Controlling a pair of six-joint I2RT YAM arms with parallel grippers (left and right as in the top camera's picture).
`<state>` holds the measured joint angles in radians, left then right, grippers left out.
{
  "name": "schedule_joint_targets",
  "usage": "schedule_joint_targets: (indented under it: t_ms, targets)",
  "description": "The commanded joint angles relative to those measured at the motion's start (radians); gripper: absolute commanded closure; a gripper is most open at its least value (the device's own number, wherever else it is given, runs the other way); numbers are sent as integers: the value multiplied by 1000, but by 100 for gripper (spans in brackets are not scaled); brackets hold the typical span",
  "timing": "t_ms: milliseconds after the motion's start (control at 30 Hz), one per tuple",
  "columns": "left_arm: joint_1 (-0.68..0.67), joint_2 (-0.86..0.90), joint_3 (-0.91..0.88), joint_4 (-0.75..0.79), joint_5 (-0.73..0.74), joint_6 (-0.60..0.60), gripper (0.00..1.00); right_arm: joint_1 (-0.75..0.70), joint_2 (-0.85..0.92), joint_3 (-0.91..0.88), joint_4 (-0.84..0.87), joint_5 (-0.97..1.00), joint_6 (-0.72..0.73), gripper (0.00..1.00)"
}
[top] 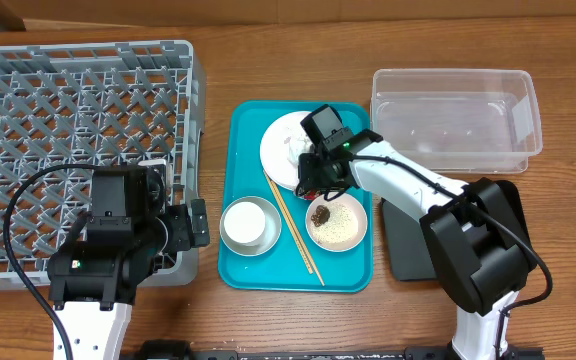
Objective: Sort waste into correct bins and load items into the dishwasher
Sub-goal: 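Grasp the red wrapper with the right gripper, drop into clear bin, then grasp the white tissue on the plate with the right gripper, drop into clear bin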
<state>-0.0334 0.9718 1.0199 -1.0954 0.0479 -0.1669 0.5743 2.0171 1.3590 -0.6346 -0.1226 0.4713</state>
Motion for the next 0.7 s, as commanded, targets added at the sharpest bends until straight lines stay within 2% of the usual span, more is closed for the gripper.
schedule_joint_targets:
  t_ms: [0, 67, 200, 333, 433, 567, 600, 633, 667]
  targets:
    - [-6, -3, 26, -1, 1, -17, 0, -39, -64, 98, -58, 13, 5, 89]
    - [-6, -3, 26, -1, 0, -17, 0, -64, -107, 156, -116, 42, 5, 96]
    - [-6, -3, 26, -1, 0, -17, 0, -141, -231, 286, -261, 229, -7, 96]
    - [-6, -3, 26, 0, 0, -17, 0, -226, -255, 285, -309, 351, 24, 96]
    - [-6, -3, 26, 0, 1, -17, 0, -310, -223, 282, -313, 366, 39, 96]
    - [-6, -3, 26, 0, 1, -17, 0, -374, -186, 282, -312, 363, 38, 66]
    - [-6, -3, 26, 0, 1, -17, 0, -386, -185, 282, -306, 352, 38, 42]
    - [-6, -3, 26, 0, 1, -17, 0, -389, -190, 287, -301, 338, 31, 31]
    - [-6, -3, 26, 0, 1, -17, 0, -389, -197, 300, -289, 286, -7, 25]
